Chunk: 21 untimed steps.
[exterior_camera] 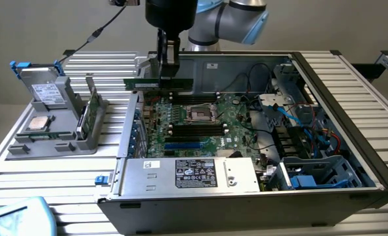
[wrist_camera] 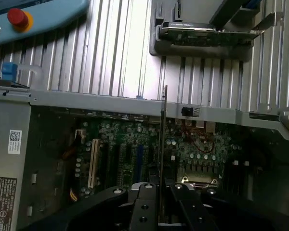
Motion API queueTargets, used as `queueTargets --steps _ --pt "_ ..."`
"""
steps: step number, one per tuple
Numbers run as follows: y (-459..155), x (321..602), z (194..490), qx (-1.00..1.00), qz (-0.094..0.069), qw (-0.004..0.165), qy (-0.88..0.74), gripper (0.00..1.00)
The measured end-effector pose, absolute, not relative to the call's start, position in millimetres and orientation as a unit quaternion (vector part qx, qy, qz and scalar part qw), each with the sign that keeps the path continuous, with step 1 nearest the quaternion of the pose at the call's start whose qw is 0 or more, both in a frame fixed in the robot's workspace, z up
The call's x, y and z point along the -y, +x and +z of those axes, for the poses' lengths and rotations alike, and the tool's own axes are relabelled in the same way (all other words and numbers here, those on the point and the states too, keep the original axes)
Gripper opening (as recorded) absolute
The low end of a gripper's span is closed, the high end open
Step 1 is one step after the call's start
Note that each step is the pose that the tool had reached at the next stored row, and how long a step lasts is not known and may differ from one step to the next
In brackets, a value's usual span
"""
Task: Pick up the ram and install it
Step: 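Pick up the ram and move it above insertion slot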
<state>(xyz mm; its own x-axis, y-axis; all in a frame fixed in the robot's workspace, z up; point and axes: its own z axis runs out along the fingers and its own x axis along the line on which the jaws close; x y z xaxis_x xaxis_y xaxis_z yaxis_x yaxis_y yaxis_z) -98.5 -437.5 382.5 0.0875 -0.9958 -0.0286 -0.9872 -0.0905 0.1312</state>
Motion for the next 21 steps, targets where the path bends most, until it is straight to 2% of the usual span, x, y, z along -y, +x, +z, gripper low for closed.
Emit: queueTargets --steps 21 --pt "-5.2 435.6 381.7 0.673 -0.054 0.038 0.736 0.14"
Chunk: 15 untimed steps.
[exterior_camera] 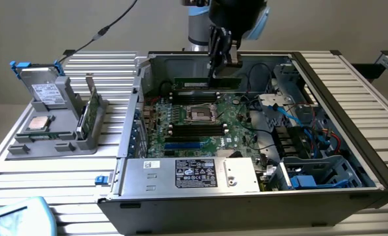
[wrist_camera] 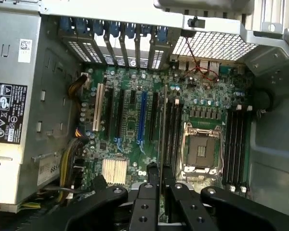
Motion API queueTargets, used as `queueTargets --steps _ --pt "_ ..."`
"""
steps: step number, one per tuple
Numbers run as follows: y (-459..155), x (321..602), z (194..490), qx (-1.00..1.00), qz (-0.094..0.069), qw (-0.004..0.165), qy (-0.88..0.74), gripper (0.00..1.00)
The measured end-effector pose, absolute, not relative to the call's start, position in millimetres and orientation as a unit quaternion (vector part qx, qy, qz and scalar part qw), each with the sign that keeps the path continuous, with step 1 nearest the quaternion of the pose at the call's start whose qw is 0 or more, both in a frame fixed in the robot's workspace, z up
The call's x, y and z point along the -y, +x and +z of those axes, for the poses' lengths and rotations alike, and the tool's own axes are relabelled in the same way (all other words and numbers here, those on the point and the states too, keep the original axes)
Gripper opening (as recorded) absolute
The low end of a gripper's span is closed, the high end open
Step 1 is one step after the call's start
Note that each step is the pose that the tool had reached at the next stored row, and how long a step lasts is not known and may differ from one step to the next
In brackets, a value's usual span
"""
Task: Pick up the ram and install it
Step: 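Pick up the ram and move it above insertion slot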
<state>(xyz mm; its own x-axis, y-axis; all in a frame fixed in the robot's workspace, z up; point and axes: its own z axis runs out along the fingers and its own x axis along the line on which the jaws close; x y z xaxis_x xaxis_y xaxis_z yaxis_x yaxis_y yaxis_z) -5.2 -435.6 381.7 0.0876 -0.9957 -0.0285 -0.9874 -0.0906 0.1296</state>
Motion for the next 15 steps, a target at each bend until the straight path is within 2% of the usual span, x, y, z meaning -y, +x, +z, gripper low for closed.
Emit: queueTargets --steps 8,15 --pt "-3.9 419.4 367.4 0.674 -0.054 0.038 0.735 0.14" --pt "-5.6 416.9 354.9 0.677 -0.052 0.04 0.733 0.14"
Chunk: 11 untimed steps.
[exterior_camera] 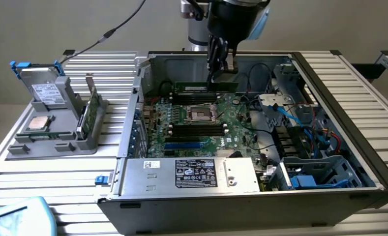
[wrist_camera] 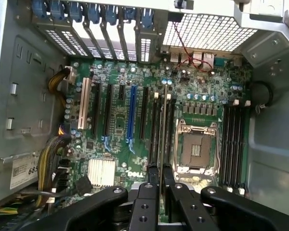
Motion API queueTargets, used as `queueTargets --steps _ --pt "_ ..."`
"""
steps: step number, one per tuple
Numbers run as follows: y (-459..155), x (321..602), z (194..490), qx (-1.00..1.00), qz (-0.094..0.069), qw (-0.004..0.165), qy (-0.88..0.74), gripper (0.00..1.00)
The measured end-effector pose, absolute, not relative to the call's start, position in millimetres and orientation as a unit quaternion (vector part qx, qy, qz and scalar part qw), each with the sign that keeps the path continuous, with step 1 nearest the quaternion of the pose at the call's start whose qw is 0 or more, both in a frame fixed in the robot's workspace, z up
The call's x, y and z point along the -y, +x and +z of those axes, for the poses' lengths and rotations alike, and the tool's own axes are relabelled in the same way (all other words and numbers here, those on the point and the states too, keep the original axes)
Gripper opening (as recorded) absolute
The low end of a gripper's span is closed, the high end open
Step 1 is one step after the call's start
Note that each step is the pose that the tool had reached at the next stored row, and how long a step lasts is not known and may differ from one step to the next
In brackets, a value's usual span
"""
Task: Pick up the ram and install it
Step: 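Pick up the ram and move it above insertion slot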
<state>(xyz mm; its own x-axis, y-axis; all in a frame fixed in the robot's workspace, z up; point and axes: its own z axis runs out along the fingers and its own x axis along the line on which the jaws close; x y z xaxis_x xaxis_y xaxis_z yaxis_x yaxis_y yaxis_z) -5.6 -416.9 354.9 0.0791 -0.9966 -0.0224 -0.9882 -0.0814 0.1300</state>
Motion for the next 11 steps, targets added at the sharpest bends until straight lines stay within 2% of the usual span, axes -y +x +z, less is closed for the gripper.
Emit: queueTargets --steps 11 --pt "-7.9 413.9 335.0 0.679 -0.049 0.043 0.731 0.14"
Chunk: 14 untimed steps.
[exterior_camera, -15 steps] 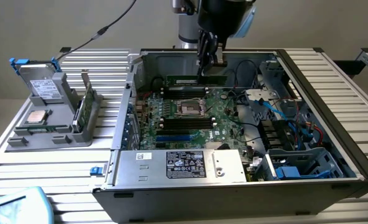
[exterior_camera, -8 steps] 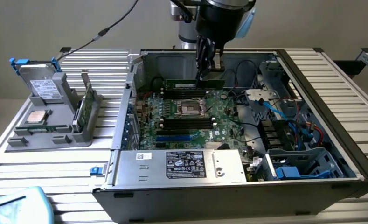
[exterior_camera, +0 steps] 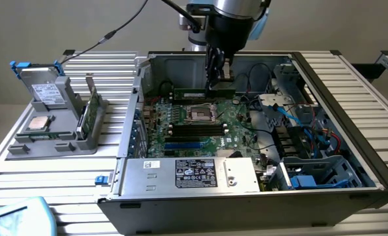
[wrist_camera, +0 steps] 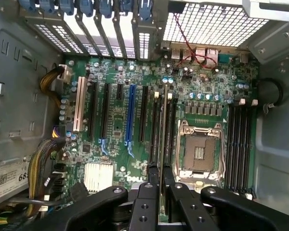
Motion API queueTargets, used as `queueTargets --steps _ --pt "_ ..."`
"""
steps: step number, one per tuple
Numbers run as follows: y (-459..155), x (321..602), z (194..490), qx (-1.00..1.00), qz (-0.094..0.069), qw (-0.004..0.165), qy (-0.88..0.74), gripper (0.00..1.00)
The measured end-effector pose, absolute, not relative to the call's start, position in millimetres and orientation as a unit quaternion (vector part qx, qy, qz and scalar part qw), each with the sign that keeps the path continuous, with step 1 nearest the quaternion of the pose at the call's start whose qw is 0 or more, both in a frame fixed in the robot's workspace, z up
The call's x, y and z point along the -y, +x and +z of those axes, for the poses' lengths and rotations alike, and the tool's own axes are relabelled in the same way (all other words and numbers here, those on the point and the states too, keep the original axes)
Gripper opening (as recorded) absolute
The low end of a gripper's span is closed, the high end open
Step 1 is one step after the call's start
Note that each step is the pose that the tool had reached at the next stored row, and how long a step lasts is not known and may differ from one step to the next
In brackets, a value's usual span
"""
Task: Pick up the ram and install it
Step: 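Pick up the ram and move it above insertion slot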
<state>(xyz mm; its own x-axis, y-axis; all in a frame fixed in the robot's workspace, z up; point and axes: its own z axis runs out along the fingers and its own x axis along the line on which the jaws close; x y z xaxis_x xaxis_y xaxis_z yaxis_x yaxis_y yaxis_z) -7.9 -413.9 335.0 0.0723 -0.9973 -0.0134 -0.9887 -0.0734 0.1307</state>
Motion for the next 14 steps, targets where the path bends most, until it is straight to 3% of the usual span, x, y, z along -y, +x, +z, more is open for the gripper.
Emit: queueTargets --steps 14 --pt "-11.0 406.1 317.0 0.683 -0.043 0.042 0.728 0.14"
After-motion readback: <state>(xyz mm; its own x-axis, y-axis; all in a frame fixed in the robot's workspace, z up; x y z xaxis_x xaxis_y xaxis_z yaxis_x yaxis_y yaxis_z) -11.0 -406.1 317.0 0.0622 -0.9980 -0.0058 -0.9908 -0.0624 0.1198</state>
